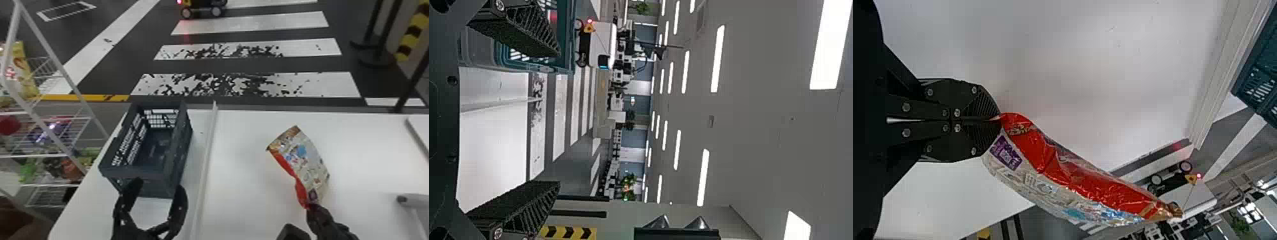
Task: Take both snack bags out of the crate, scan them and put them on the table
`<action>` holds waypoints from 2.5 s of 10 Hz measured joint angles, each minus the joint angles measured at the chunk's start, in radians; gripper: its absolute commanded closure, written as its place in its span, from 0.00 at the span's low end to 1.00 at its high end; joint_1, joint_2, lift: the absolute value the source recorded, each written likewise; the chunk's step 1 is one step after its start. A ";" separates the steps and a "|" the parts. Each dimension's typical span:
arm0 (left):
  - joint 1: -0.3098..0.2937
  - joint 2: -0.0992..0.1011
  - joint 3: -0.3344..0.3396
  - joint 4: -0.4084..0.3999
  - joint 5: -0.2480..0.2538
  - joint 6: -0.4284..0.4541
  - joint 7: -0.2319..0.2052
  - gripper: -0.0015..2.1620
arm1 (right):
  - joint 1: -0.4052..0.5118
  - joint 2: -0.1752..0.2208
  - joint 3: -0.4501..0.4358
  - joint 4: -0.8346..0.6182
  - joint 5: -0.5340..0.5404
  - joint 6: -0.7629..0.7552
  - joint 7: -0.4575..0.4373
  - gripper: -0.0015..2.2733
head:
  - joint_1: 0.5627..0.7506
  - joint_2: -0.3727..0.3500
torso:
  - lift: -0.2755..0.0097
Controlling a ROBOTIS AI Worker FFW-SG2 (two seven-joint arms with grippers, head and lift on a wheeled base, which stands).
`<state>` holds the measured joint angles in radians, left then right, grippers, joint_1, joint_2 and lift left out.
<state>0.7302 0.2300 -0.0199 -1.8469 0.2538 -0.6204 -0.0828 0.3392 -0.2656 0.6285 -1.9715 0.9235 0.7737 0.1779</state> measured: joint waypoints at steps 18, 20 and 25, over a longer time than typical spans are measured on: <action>-0.005 -0.001 -0.002 0.006 0.001 -0.003 -0.002 0.04 | -0.055 0.151 -0.621 -0.097 -1.280 -0.045 0.166 0.99 | 0.70 0.78 | 0.64; -0.005 -0.001 -0.002 0.006 0.001 -0.003 -0.002 0.04 | -0.064 0.156 -0.619 -0.076 -1.269 -0.078 0.207 0.99 | 0.70 0.79 | 0.64; -0.001 -0.002 0.000 0.001 -0.001 0.000 -0.001 0.04 | -0.161 0.167 -0.565 0.116 -1.255 -0.212 0.332 0.99 | 0.70 0.84 | 0.64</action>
<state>0.7294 0.2278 -0.0198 -1.8455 0.2531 -0.6204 -0.0843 0.1778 -0.0985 0.0633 -1.8559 -0.3312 0.5619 0.5100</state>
